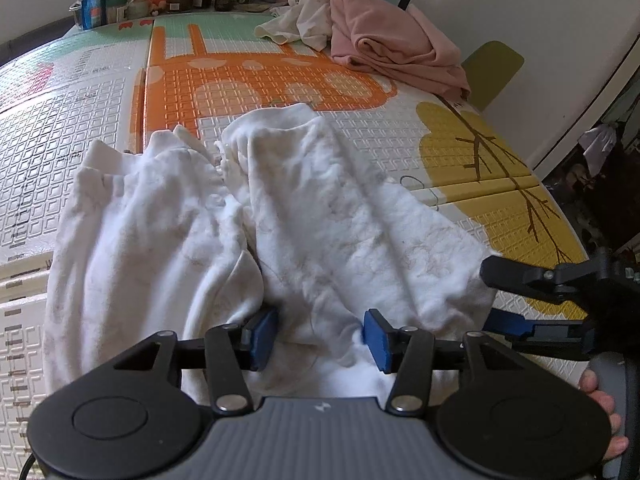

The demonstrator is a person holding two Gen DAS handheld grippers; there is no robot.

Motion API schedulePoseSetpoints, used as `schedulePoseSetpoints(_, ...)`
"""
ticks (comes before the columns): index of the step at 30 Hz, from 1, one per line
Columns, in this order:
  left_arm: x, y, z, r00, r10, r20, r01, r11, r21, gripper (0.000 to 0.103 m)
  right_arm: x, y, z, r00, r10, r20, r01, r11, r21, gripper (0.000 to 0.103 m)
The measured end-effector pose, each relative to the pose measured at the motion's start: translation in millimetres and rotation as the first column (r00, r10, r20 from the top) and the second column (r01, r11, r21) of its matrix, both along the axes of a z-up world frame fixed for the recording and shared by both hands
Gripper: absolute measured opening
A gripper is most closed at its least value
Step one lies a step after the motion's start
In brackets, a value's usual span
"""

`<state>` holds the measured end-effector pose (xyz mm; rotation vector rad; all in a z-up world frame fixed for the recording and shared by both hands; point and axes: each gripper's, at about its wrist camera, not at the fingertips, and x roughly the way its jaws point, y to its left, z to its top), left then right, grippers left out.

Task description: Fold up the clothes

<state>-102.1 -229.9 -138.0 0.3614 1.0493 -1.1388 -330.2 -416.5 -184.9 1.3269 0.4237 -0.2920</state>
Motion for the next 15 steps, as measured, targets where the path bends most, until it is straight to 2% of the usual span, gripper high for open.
schedulePoseSetpoints(8,-7,3,8,1.000,-0.004,0.029,0.004,1.000,-0.019,0.052,9,9,33,0.993,0.096,0.064,-0.089,0.991,-0.102,0.061)
schedulePoseSetpoints(15,-38,14,38,0.981,-0.149,0.126,0.163,0.981,-0.105,0.054,7,8,40,0.992,0.109,0.059,-0.103,0.990,-0.096,0.061)
